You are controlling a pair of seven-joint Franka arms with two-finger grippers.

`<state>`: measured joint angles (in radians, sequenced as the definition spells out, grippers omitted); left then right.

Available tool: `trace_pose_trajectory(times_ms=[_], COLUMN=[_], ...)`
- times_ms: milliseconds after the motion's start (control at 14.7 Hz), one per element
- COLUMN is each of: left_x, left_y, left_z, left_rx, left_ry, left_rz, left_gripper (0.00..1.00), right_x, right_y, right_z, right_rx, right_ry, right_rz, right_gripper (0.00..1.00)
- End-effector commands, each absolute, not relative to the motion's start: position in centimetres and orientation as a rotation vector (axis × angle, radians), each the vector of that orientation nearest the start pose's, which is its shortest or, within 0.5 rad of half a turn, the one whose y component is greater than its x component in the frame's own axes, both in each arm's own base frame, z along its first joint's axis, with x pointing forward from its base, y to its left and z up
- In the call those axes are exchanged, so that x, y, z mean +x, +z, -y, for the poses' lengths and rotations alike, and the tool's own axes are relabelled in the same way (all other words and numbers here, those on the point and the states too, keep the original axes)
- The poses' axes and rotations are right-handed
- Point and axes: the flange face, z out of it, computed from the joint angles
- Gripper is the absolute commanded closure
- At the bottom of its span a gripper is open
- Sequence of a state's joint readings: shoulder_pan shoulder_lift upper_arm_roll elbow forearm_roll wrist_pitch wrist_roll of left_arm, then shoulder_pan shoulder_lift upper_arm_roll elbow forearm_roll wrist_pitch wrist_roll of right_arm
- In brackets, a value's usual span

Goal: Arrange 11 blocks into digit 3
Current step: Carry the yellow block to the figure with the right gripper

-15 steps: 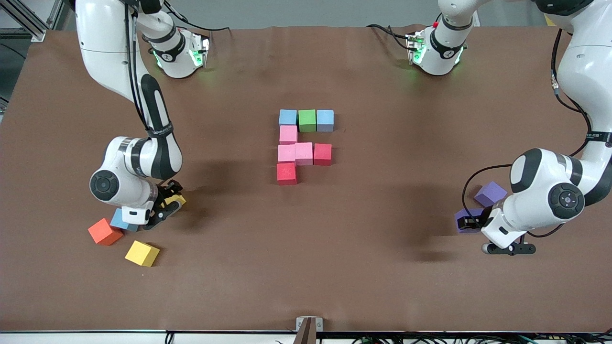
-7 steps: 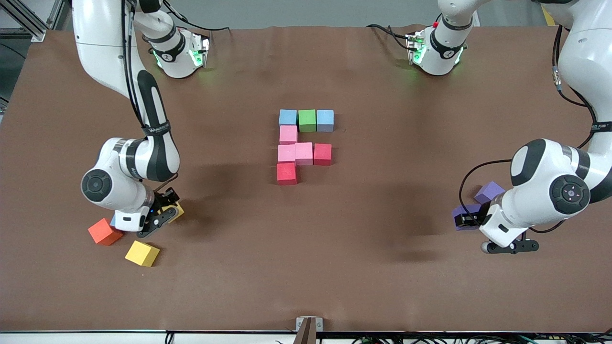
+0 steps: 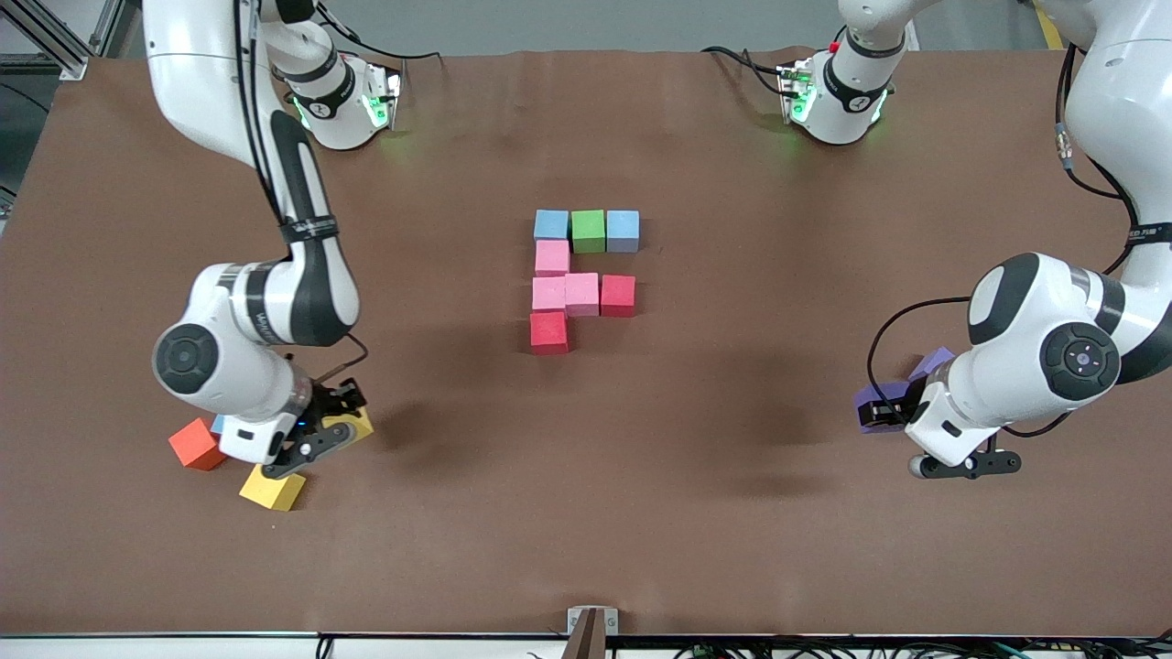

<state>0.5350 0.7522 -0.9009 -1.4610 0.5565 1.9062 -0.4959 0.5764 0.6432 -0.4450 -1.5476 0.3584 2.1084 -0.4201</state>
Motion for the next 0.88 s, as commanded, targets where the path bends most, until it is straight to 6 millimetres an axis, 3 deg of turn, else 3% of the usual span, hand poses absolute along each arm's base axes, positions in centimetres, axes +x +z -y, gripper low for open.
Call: trace_pose_trajectory(times_ms=[0,340,680,816], left_x=[68.9,68.8,68.7,68.7], left_y=[36.9,37.0,37.2,37.3], left_z=[9.9,9.9,10.3,10.4], left_rx=[-3.159,-3.158,-3.163,-3.164], left_ry=[0.066,0.069,0.065,0.064], left_rz=[0.150,0.156,0.149,0.147], left_gripper=[0.66,0.66,0.66,0.66], right_x=[68.4,67.4,64.6,64.0], right_y=[28.8,27.3,27.4,27.0], right_z=[-20.6,-29.0,-37.1,-39.2], right_rx=[-3.027,-3.002,-3.003,-3.001], right_ry=[0.011,0.078,0.172,0.170], right_rz=[0.441,0.023,-0.158,-0.225], right_gripper=[0.76,0.79,0.80,0.80])
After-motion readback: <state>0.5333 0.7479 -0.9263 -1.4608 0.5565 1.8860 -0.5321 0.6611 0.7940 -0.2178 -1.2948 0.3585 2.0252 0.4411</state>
